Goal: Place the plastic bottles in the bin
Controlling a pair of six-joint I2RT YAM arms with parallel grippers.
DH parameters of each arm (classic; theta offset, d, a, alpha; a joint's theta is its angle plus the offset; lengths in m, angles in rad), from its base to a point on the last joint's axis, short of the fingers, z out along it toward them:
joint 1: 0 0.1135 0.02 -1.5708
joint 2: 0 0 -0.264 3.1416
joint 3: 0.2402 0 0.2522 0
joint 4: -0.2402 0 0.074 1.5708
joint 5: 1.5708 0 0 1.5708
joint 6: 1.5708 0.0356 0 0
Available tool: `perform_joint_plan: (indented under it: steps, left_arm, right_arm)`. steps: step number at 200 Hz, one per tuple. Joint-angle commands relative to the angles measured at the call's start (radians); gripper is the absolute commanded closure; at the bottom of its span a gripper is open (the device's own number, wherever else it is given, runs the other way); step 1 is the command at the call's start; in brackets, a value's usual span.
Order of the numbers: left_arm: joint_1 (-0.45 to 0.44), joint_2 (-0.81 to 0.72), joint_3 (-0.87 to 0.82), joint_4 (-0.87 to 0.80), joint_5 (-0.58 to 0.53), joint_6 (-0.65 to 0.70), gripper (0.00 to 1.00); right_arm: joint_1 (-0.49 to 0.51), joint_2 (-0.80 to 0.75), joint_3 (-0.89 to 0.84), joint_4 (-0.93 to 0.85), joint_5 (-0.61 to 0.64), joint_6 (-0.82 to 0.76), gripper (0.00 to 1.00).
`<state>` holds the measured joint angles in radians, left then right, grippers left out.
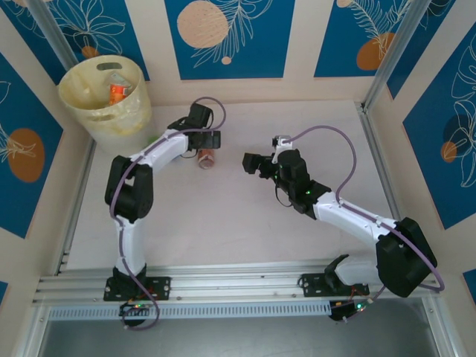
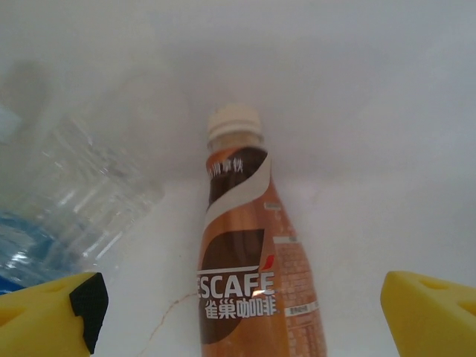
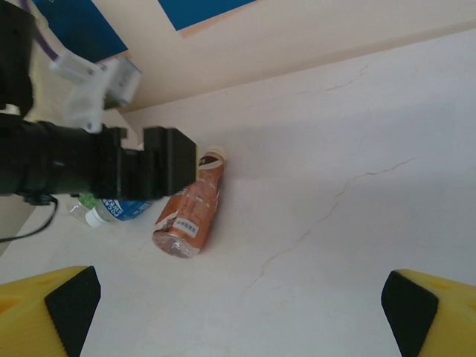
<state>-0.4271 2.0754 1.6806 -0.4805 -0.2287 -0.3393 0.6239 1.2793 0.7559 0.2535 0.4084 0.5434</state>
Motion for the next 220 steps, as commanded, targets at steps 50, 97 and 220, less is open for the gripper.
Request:
perform_joint_plan:
  steps: [50,97,220]
  left_arm:
    - [-0.029,0.102,-0.032,0.008,0.076,-0.04,0.18]
    - [-0.028,0.143,-0.026,0.028,0.076,-0.016,0.24]
    - [-0.027,-0.102,-0.14,0.165,0.139,0.076,0.43]
  right_arm:
    - [-0.006,-0.026,-0.01,-0.023,-0.009,0.029,0.0]
    - [-0.006,-0.027,-0.009,-0.028,-0.01,0.04,0.0]
    - [-0.011,-0.095,-0.022,-0.028,-0.021,-0.024,0.0]
